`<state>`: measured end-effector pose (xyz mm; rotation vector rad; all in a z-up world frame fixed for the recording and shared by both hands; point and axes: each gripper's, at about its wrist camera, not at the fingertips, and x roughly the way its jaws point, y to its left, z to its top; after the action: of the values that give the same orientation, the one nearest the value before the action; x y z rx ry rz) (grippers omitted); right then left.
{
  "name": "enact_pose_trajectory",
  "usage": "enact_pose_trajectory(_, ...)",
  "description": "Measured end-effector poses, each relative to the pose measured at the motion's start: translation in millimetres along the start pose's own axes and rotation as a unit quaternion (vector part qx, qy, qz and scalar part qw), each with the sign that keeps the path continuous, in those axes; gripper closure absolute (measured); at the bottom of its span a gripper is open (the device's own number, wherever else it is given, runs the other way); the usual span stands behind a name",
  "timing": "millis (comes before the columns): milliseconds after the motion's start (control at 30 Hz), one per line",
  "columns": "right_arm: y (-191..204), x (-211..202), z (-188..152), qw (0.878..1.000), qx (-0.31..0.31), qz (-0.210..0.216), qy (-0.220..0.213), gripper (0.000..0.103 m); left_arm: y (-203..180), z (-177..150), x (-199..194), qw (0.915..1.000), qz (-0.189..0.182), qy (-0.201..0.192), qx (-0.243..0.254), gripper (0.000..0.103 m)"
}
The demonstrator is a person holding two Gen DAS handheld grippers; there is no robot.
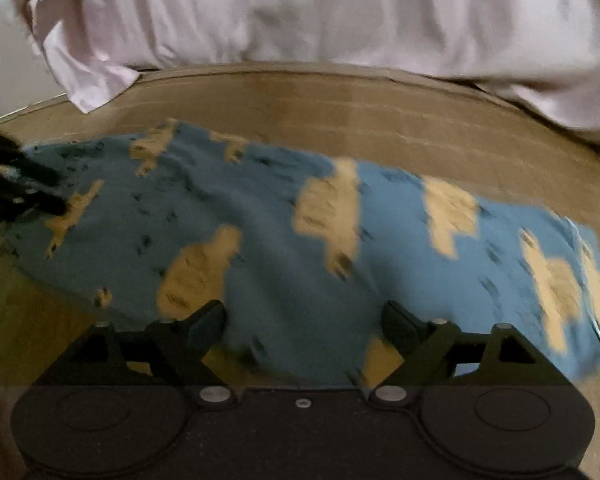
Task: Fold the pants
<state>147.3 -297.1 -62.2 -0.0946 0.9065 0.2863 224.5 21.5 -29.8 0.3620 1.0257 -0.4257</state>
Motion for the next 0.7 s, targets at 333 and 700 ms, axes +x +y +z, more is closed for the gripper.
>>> enact_pose_trajectory(333, -121.6, -57.2, -23.4, 0.967, 0.24, -0.064, -0.052, 0.014, 38.3, -30.4, -22.5, 0.9928, 0.01, 0.07, -0.097, 0.029)
enact_pose_trajectory(700, -138.2, -52.2, -35.3, 0.946, 0.294, -0.12, -0.07, 0.004, -86.9, 127.7, -66.2, 0.9891, -0.005, 0.066, 0.132, 0.009)
